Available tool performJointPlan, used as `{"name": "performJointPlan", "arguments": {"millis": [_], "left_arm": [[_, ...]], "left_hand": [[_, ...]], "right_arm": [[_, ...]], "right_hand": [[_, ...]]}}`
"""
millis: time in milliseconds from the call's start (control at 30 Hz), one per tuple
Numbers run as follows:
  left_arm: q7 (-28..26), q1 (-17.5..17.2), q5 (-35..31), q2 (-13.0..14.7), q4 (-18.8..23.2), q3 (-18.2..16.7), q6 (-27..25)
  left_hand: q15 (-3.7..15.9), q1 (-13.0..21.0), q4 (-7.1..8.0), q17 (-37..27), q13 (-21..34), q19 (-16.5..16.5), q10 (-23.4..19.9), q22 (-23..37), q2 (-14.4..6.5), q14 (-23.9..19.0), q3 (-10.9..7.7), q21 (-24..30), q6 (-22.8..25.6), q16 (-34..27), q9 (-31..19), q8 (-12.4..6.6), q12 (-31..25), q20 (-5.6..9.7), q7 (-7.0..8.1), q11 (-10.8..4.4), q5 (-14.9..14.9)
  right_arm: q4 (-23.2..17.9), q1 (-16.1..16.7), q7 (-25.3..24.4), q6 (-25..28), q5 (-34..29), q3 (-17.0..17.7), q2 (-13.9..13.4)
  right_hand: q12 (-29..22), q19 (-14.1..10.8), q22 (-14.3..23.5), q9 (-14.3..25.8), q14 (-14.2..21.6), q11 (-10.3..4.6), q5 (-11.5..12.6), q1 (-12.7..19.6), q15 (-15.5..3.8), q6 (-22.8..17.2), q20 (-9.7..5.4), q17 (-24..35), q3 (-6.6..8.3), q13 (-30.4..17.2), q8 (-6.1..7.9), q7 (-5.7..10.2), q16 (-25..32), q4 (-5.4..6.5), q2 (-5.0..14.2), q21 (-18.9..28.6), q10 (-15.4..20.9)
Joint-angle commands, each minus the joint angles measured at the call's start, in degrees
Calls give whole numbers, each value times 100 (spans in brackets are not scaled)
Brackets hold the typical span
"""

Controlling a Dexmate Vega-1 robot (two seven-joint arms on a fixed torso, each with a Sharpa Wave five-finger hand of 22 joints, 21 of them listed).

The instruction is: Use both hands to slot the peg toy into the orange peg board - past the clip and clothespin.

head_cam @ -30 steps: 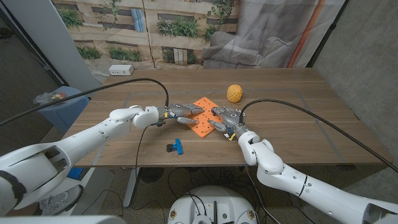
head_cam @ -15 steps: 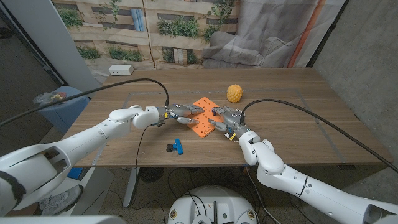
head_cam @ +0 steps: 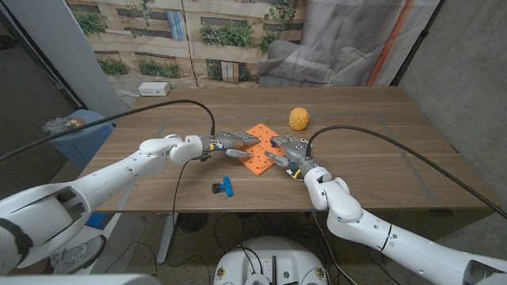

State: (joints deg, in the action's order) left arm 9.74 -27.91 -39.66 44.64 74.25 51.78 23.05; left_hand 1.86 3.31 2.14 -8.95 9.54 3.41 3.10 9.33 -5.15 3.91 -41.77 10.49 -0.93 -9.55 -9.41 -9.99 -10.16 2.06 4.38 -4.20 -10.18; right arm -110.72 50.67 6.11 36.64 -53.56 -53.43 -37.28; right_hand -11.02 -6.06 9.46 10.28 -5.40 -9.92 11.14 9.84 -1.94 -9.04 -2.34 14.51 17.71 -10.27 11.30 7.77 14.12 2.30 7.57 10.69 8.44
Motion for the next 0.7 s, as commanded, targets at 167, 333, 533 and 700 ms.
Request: {"name": "performJointPlan", "arguments": {"millis": [167,333,533,700], "left_arm": [[200,-41,-31,32,64,-25,-42],[190,-57,-38,43,88,-33,-51],[178,-91,-37,66,138,-50,-60],[204,-114,-39,85,178,-61,-79]], "left_hand": [[396,35,32,-74,39,-140,-251,51,-505,-189,-16,52,232,-62,-52,-54,-47,776,-22,-31,-10],[395,31,39,-75,40,-140,-252,51,-504,-191,-18,52,234,-63,-52,-54,-47,776,-27,-30,-10],[391,29,43,-74,39,-140,-251,51,-502,-192,-22,52,234,-62,-52,-54,-46,775,-23,-43,-11],[393,27,47,-74,39,-142,-250,51,-500,-194,-24,53,236,-62,-52,-55,-46,776,-26,-32,-11]], "right_arm": [[-9,-56,189,-27,-61,-77,4],[-9,-83,286,-23,-86,-105,12],[-2,-85,379,15,-92,-118,36],[-20,-62,408,72,-87,-109,39]], "right_hand": [[-39,-9,15,12,9,-3,-36,-2,-295,-101,-112,11,59,-25,40,15,57,10,205,14,91],[-37,-5,15,12,17,-5,-39,-31,-316,-112,-122,18,69,-25,36,10,66,30,220,12,109],[-32,-2,15,12,21,-4,-44,-59,-322,-129,-140,25,73,-25,37,12,72,50,223,11,113],[-31,-8,15,12,27,2,-49,-81,-323,-131,-150,28,75,-24,32,13,78,61,217,13,127]]}}
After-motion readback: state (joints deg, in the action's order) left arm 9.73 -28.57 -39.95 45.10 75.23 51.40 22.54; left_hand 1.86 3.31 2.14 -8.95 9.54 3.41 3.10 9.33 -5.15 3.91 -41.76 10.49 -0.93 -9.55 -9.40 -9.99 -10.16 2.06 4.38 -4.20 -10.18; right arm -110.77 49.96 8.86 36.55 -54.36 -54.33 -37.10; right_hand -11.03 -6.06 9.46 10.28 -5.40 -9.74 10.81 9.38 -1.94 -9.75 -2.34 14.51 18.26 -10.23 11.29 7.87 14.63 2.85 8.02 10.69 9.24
